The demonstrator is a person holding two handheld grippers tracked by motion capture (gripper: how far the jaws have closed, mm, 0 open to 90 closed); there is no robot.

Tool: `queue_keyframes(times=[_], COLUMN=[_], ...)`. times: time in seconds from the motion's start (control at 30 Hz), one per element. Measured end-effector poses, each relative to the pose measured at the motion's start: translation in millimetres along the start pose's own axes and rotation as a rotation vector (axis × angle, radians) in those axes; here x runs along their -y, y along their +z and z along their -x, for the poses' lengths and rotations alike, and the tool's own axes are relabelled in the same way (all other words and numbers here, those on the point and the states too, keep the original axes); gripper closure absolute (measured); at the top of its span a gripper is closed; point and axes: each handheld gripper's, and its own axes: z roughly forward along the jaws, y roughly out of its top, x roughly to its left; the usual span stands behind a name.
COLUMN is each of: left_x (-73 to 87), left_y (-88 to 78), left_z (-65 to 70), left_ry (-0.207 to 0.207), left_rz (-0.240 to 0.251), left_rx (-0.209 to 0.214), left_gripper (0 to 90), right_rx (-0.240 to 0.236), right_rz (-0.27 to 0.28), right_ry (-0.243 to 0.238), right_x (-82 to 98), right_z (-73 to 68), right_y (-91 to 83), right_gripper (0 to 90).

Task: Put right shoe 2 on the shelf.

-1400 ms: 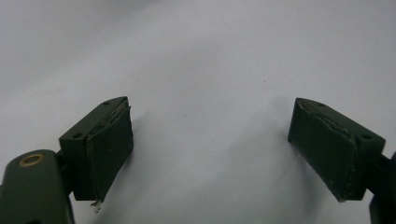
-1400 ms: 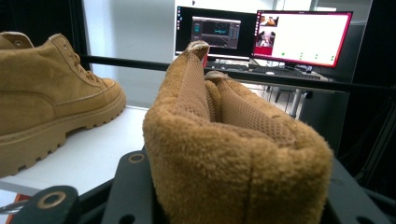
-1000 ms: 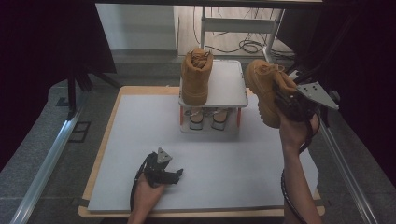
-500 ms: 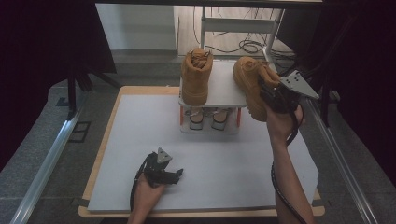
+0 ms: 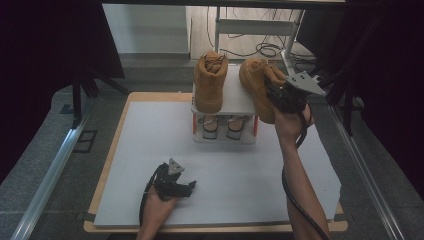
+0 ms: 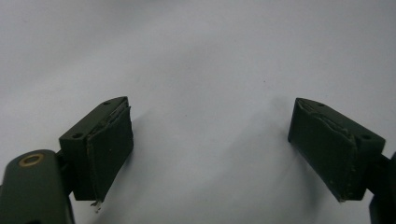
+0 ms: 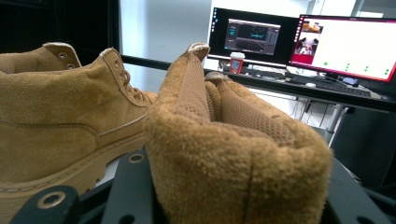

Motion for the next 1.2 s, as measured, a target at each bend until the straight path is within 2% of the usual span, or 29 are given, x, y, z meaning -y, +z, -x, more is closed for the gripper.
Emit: queue_keyframes(times=[0.43, 0.83, 0.97, 1.2], left_x=[0.0, 0.0, 0.0, 0.0], left_y=[-0.2, -0.2, -0.2, -0.1], left_z=[-0.2, -0.1, -0.1, 0.2], left_ry=[0.004, 0.003, 0.004, 0.002], left_rz=[-0.002, -0.002, -0.002, -0.001], left_rx=[0.001, 0.0, 0.0, -0.001], left_gripper=[14.0, 14.0, 14.0, 14.0], right_rx=[-0.039, -0.056, -0.06, -0.06], right_rz=[-0.014, -0.025, -0.035, -0.064], right_ry=[0.0, -0.025, -0.044, -0.018], right_x=[3.4, 1.7, 3.3, 4.9], right_z=[-11.5, -21.9, -25.0, -19.0], right_y=[28.3, 48.1, 48.2, 45.1], right_gripper=[56.2, 54.4, 44.3, 24.2])
